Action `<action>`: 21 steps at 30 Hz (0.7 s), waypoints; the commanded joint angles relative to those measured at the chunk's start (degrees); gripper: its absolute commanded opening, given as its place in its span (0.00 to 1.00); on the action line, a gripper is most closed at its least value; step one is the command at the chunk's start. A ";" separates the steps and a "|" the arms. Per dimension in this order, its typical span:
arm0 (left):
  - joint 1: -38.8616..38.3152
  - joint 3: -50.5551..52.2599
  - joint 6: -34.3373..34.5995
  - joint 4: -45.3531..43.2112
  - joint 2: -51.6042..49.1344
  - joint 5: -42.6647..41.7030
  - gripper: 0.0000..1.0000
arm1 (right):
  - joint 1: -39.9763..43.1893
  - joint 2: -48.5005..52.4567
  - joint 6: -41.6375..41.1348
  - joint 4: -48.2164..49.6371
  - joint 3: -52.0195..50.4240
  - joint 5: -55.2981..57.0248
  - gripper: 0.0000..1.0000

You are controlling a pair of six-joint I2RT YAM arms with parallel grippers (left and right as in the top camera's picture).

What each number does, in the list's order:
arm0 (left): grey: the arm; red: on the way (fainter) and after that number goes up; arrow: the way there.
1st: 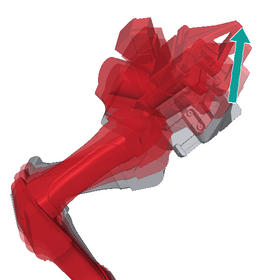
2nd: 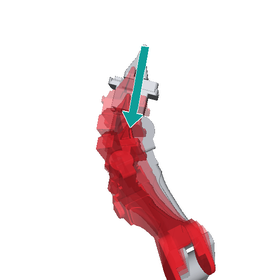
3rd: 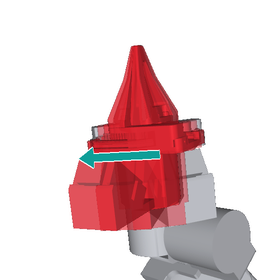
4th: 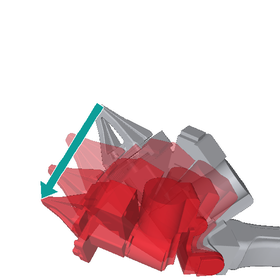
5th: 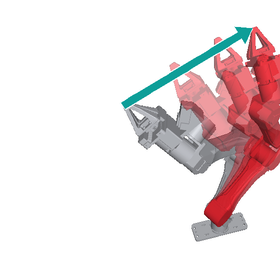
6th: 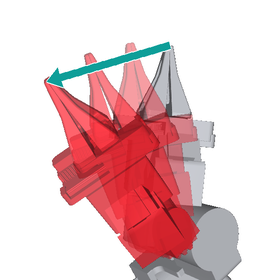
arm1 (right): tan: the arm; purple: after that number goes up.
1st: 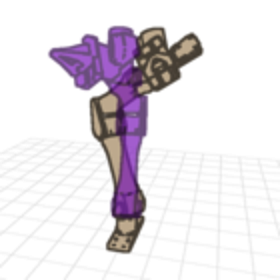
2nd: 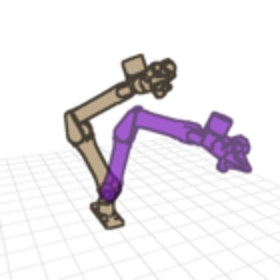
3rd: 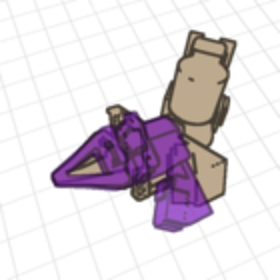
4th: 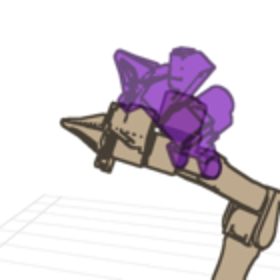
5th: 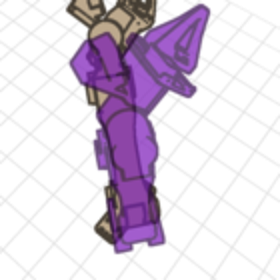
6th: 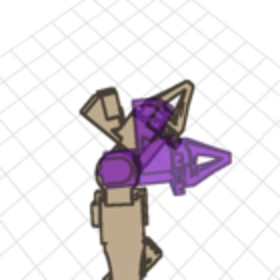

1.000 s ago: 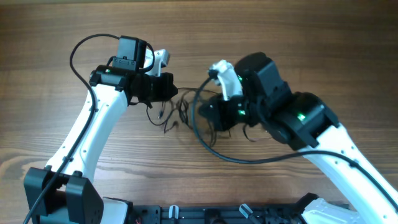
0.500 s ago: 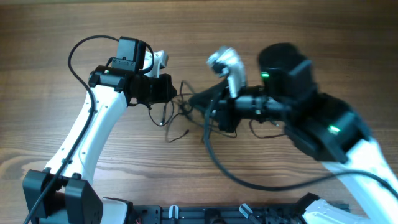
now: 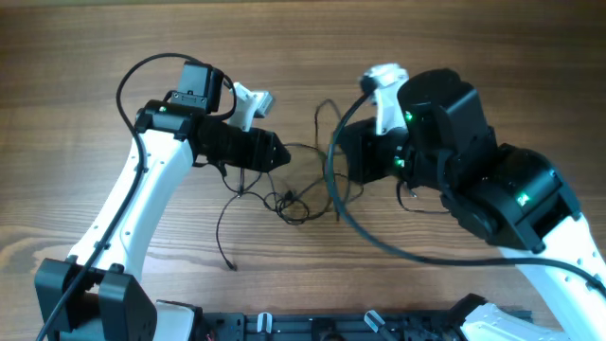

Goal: Untangle cables

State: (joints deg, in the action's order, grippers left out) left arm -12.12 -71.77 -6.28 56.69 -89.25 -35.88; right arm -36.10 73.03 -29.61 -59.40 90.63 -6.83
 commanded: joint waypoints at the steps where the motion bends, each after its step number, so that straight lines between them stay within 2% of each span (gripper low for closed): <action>1: -0.98 0.33 -3.19 2.34 0.63 2.19 0.60 | 4.39 -0.31 -6.16 -0.68 0.50 10.10 0.04; 4: -4.26 0.33 -14.32 7.08 0.63 -4.09 0.64 | 9.64 -0.28 -4.81 -0.90 0.50 6.56 0.04; 5: -5.99 0.33 -18.62 8.61 0.63 -6.27 0.68 | 11.26 -0.28 -4.39 -0.87 0.50 4.85 0.04; 7: -8.92 0.72 -20.57 8.52 0.61 -6.47 0.75 | 13.92 -0.28 -2.21 -0.66 0.50 1.27 0.04; 14: -18.27 6.91 -20.31 -1.46 -1.29 -4.79 0.79 | 17.70 -0.28 0.20 -0.92 0.50 -2.67 0.04; 18: -21.92 8.79 -17.84 -5.44 -5.31 2.36 0.79 | 17.70 -0.28 1.11 -0.90 0.50 -3.63 0.04; 20: -22.29 8.79 -15.69 -7.52 -7.02 4.66 0.77 | 17.70 -0.28 1.14 -0.92 0.50 -3.63 0.04; 21: -22.27 8.79 -15.52 -8.57 -7.63 4.70 0.64 | 17.70 -0.28 1.14 -0.94 0.50 -3.63 0.04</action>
State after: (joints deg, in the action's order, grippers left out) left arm -34.04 -63.53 -24.03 50.48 -94.41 -35.59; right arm -18.59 73.03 -29.67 -60.34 90.63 -9.19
